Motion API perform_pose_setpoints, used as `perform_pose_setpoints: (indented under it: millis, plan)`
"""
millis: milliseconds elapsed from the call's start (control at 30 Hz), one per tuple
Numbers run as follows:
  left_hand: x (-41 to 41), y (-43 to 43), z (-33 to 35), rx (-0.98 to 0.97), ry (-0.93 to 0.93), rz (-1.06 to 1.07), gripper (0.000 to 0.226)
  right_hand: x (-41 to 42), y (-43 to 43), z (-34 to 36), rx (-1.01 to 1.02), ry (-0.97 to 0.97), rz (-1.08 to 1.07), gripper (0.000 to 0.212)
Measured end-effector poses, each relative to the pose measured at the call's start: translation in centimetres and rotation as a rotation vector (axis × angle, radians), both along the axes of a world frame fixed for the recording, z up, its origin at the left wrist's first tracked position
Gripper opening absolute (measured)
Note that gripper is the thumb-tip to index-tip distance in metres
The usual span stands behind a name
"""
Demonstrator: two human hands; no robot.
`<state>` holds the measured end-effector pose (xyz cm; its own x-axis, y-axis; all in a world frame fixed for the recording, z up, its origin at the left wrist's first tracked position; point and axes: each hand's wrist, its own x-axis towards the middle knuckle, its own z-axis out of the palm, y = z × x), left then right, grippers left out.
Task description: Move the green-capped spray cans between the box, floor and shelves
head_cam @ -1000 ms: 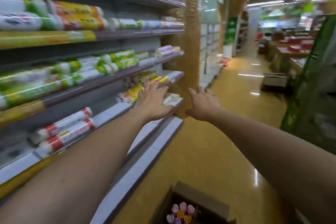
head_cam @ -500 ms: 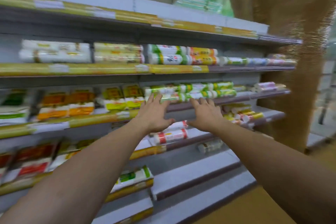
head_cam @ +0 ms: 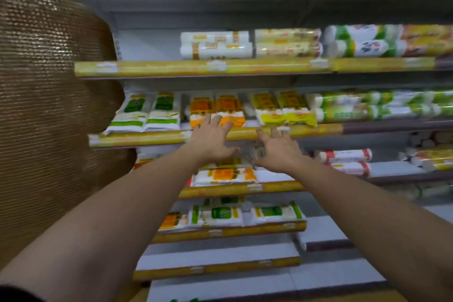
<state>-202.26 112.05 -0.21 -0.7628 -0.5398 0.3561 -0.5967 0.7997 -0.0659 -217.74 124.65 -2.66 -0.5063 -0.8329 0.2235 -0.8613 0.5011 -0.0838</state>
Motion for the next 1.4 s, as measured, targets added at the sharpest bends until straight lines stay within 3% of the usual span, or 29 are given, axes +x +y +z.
perform_pose_setpoints:
  millis: [367,667,967,1133,1267,1400]
  plan:
    - [9.7,-9.8,-16.6,0.287,-0.157,0.116,0.083,9.6,-11.4,-15.9,0.299,-0.18,0.127,0.104]
    - [12.7,-13.5,-31.9,0.622,-0.249,0.35,0.082,9.7,-19.0,-30.7,0.594,-0.313,0.306,0.108]
    - [13.5,-16.8,-47.5,0.908,-0.194,0.565,0.082,8.9,-23.6,-45.3,0.83,-0.443,0.407,0.085]
    - [12.6,-17.4,-61.3,1.054,-0.155,0.59,0.084,9.5,-24.4,-58.4,0.859,-0.435,0.436,0.078]
    - [12.5,-17.7,-72.4,1.033,-0.049,0.677,0.08,10.3,-25.0,-69.7,0.87,-0.433,0.454,0.071]
    - [12.7,-18.4,-81.6,0.984,-0.075,0.662,0.084,11.0,-26.0,-78.8,0.747,-0.392,0.496,0.056]
